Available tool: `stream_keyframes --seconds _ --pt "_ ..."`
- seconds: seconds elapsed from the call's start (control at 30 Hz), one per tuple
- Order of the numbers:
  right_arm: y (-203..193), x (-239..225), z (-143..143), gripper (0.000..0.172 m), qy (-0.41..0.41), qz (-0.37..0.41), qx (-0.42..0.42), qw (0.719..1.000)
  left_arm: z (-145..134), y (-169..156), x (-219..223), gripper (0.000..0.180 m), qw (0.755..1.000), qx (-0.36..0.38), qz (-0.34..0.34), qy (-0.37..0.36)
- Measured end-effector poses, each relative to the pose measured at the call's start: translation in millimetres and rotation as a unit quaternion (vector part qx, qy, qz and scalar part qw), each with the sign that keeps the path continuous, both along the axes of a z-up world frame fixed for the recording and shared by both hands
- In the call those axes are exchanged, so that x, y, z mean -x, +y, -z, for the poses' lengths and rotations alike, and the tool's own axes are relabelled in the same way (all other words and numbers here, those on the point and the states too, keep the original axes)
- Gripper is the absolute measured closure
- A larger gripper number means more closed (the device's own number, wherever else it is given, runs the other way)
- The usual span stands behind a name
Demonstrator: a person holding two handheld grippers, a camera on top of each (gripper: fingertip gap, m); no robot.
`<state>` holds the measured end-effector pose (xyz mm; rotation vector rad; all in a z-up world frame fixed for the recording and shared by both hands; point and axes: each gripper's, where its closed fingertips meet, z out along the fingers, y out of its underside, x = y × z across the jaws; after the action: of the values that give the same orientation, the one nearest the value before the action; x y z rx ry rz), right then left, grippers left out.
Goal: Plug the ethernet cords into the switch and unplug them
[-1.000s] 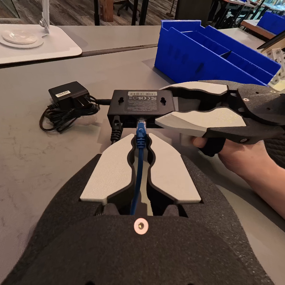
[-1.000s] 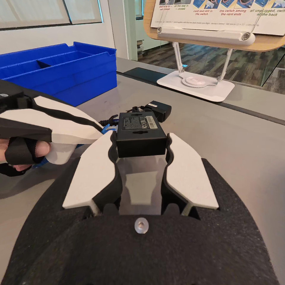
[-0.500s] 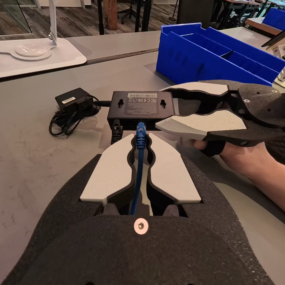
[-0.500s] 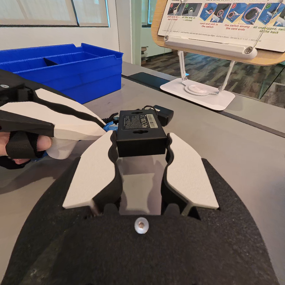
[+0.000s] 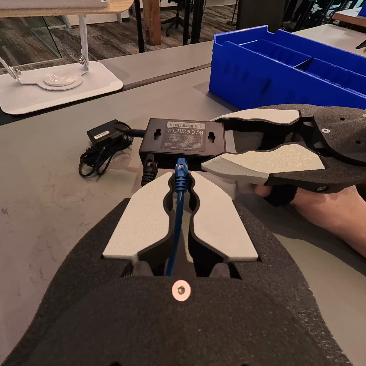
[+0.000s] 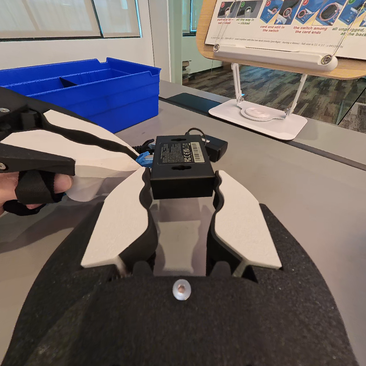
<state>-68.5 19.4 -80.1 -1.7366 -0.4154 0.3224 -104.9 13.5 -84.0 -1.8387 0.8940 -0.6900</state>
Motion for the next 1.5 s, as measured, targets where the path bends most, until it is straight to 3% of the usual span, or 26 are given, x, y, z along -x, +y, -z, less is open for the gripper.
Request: stream_keyframes --seconds 0.43,0.53,0.73,0.83,1.0,1.3,1.5 --pt "-8.9 8.3 -6.8 0.114 -0.005 -0.026 -0.021 0.999 -6.4 6.1 6.1 0.169 1.0 -0.031 0.004 0.005" --pt "-5.2 7.9 -6.2 0.114 -0.034 0.006 -0.017 0.999 -2.8 11.3 5.9 0.168 0.999 -0.035 0.005 0.018" --pt "-7.1 2.5 -10.1 0.113 0.009 0.019 -0.016 1.0 -6.0 6.2 -0.1 0.169 0.999 -0.046 0.014 0.003" --pt "-2.4 -3.2 -7.8 0.105 -0.015 0.054 -0.013 0.998 -8.3 1.5 -4.7 0.169 0.998 -0.063 0.013 0.006" --pt "-4.0 -3.3 -11.7 0.109 0.038 0.024 -0.004 0.999 -13.1 -0.8 -3.6 0.169 0.997 -0.079 0.015 0.004" --pt "-7.5 -3.3 -17.4 0.104 -0.027 0.002 -0.05 0.998 -20.8 -8.9 -6.1 0.169 0.995 -0.091 0.026 -0.01" --pt "-7.1 -2.2 -13.8 0.109 0.008 -0.01 -0.022 1.0 -23.7 -14.3 -7.7 0.169 0.995 -0.089 0.036 -0.022"
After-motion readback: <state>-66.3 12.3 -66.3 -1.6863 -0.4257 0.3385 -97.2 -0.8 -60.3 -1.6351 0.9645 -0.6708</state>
